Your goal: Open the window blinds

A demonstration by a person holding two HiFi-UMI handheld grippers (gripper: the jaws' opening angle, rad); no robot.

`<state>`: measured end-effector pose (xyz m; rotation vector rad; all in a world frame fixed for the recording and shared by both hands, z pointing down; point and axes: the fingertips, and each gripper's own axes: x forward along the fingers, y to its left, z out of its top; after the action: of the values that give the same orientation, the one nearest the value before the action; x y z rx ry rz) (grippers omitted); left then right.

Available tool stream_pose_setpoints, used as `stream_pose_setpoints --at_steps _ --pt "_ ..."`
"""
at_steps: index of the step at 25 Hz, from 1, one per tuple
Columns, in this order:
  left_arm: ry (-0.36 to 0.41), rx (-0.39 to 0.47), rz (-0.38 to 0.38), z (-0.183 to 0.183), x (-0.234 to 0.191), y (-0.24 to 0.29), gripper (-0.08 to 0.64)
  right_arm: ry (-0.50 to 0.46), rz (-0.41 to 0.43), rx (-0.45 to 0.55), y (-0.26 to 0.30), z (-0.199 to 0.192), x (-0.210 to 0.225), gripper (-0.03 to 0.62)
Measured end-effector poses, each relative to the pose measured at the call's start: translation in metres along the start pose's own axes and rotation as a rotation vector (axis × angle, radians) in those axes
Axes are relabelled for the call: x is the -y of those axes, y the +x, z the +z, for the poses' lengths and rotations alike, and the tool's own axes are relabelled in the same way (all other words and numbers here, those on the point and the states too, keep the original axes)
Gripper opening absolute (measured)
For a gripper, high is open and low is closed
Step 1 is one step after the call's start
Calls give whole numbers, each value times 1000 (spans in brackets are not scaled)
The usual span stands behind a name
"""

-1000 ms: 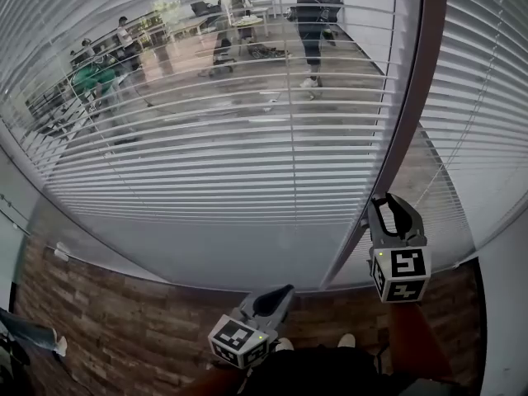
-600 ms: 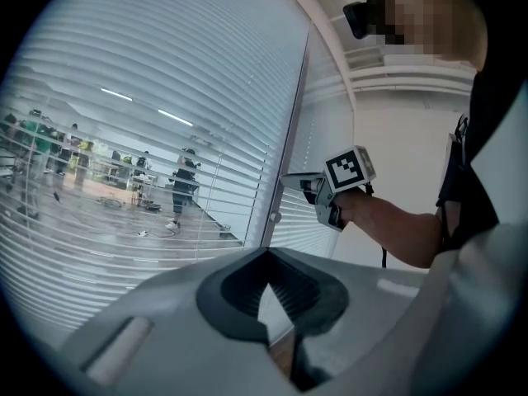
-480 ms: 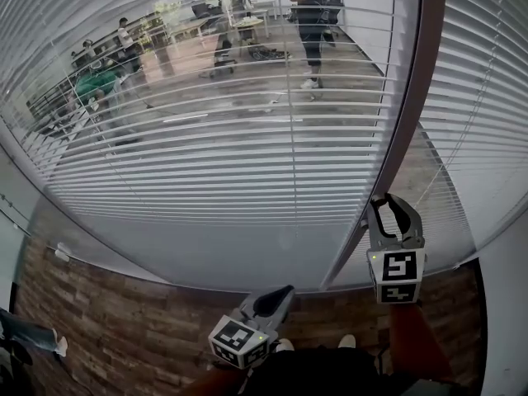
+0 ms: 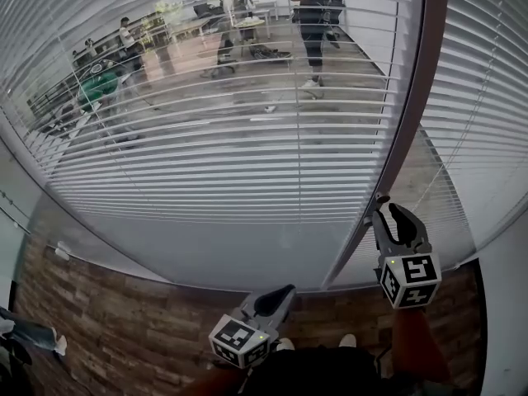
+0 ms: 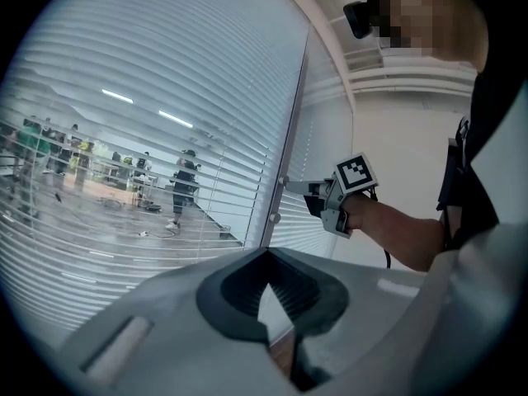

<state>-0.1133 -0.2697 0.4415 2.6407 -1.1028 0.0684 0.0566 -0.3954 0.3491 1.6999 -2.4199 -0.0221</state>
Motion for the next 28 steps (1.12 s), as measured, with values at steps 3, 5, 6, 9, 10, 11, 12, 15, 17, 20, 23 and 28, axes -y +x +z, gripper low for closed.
stream_pose_setpoints --at_steps 3,5,6,9,10,11,12,15,17,20,23,28 --pt "-1 4 -7 3 -1 -5 1 48 99 20 -18 -5 -18 26" --pt "-2 6 -23 2 -2 -9 2 99 172 25 -34 -14 -33 25" --pt "-5 6 -31 2 -2 -10 2 136 200 26 -43 -18 -40 25" --pt "-11 -1 -67 0 -2 -12 0 260 250 41 -68 -26 -58 25" --pt "-9 -4 -82 0 -1 -10 1 286 255 54 -76 -26 -62 25" --pt "-5 -5 -97 0 0 -8 2 299 253 68 -83 -26 -66 25" --pt "-2 -4 -112 2 2 -6 2 299 248 78 -90 -24 -69 25" --pt "-9 4 -165 14 15 -1 2 277 242 80 -108 -18 -81 25" --pt "-21 4 -191 21 25 -2 0 278 246 69 -118 -17 -90 25" --pt "-30 -7 -210 15 36 -7 2 288 258 53 -127 -26 -102 25" --pt "-39 -10 -193 10 43 -11 0 286 294 33 -129 -31 -109 26" --pt "-54 9 -126 1 55 -25 0 255 367 28 -146 -30 -119 26"
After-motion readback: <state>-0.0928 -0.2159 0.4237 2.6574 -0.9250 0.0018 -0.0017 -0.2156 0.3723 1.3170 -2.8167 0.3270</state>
